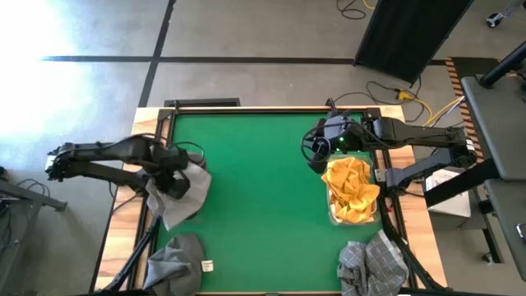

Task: Sort microfiber towel by color & place in baskets
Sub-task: Put the light gray microfiber towel into the left transparent bin

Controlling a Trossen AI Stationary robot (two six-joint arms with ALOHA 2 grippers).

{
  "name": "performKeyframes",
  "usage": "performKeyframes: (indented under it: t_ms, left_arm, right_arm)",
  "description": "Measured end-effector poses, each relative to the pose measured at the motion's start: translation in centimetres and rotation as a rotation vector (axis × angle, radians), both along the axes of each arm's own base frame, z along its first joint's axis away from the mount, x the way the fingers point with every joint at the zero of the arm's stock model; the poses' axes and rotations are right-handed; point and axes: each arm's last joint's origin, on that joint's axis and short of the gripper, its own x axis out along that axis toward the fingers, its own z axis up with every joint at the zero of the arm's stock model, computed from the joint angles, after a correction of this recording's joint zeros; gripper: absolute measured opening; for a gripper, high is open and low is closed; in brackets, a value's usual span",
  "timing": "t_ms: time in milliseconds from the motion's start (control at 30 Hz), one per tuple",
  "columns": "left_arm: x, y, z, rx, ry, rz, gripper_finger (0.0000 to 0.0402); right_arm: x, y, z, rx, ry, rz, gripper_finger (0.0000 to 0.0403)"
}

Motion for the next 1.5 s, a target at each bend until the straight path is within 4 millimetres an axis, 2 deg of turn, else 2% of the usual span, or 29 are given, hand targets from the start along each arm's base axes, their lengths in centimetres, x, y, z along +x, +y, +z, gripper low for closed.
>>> performKeyframes:
  t_ms: [300,467,633,867,1033,1167,1333,1400,1500]
  left_arm:
    - [2.4,0.5,-3.5,0.113,0.223,0.000,0.0000]
    - [4.6,0.6,-4.5,0.119,0.200,0.022,0.0006]
    - [5.8,0.6,-6.2,0.073,0.263,-0.005,0.0044]
    - [6.7,0.2,-10.4,-0.035,0.275,0.001,0.0107]
    - [6.8,0.3,-11.3,-0.026,0.328,0.004,0.0148]
    - [7.5,0.0,-9.9,-0.067,0.294,-0.020,0.0182]
    - [8.7,-1.2,-4.9,-0.137,0.165,-0.161,0.0208]
    - [8.7,-1.2,-2.6,-0.079,0.157,-0.201,0.0209]
    - [8.2,-0.4,0.1,0.136,0.210,-0.186,0.0209]
  right_arm:
    - [0.0,-0.1,0.1,-0.022,-0.006,-0.021,0.0102]
    - [0.0,-0.1,0.1,-0.021,-0.006,-0.021,0.0123]
    - [0.0,-0.1,0.1,-0.020,-0.007,-0.020,0.0145]
    - [0.0,-0.1,0.1,-0.013,-0.008,-0.024,0.0169]
    - [0.0,0.0,0.1,-0.007,-0.007,-0.017,0.0183]
    - [0.0,0.0,0.1,-0.007,-0.006,-0.017,0.0193]
    - [0.0,0.0,0.1,-0.007,-0.006,-0.017,0.0201]
    - [0.0,0.0,0.1,-0.009,-0.005,-0.015,0.0201]
    - [0.0,0.0,0.1,-0.013,-0.005,-0.011,0.0201]
